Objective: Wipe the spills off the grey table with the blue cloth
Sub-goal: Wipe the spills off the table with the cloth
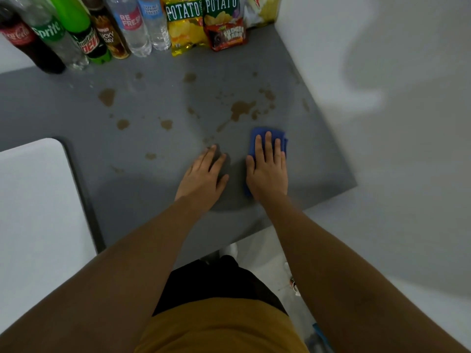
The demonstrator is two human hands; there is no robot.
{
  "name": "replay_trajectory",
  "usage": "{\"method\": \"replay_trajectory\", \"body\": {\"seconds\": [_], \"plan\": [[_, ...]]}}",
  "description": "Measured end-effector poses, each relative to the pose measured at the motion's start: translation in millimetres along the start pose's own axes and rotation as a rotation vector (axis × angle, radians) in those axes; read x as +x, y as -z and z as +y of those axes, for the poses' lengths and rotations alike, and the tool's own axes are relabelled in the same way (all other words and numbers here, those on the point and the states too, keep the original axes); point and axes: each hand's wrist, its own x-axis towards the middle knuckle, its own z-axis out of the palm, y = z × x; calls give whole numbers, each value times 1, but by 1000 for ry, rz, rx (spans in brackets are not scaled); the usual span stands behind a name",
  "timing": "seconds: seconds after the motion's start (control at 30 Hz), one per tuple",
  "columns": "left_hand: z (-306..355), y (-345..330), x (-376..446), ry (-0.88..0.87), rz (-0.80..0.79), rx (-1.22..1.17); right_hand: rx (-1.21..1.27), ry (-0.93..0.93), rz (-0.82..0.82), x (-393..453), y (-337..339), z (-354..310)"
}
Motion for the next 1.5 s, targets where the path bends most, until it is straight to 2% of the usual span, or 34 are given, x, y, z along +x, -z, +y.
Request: {"method": "replay_trajectory", "body": {"seconds": [0.2,0.3,0.43,0.53,0.6,0.67,0.77,1.03,1.23,1.5], "plan": [[4,9,5,16,1,28,101,115,-100,1,21,8],[12,14,8,49,14,29,142,177,-32,11,39,24],[35,17,17,48,53,-56,136,136,-4,25,49,56],[65,13,27,19,59,-139,132,108,-37,38,52,70],[88,5,36,-32,71,-162,104,179,27,45,54,75],[107,-11,44,-61,17,-113,38,252,40,53,51,82],[119,-38,50,26,-81,-14,-19,280,-44,59,44,89],[102,-55,32,103,-5,78,135,298,-16,55,40,90],[69,-48,4,128,40,143,112,290,8,51,36,89],[16,-27,7,162,6,273,56,261,-14,56,31,90]]}}
